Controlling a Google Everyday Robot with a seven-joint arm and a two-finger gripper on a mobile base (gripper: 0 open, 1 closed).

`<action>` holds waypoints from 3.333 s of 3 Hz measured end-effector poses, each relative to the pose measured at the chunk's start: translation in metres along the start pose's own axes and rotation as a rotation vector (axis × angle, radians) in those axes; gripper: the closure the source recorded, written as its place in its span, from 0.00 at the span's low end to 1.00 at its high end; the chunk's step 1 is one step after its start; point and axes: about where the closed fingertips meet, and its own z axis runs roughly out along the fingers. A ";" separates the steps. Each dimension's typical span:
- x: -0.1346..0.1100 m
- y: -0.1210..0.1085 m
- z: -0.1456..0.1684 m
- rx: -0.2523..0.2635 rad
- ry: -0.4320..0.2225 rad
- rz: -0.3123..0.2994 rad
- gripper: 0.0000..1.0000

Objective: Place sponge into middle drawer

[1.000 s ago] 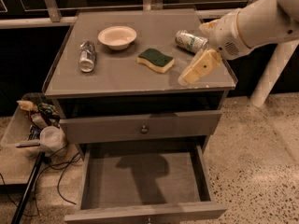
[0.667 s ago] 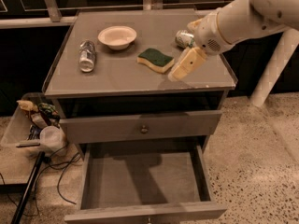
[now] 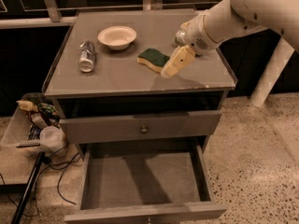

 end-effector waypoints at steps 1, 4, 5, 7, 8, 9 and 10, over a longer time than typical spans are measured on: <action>-0.007 -0.005 0.016 0.001 -0.019 0.028 0.00; -0.001 -0.023 0.074 -0.023 -0.018 0.169 0.00; 0.011 -0.028 0.089 -0.032 0.001 0.205 0.00; 0.027 -0.034 0.108 -0.050 0.016 0.263 0.00; 0.027 -0.034 0.108 -0.050 0.016 0.264 0.18; 0.027 -0.034 0.108 -0.050 0.016 0.264 0.41; 0.027 -0.034 0.109 -0.050 0.016 0.264 0.66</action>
Offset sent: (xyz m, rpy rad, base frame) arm 0.0523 0.0298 -0.0225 0.1362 0.0702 -0.0844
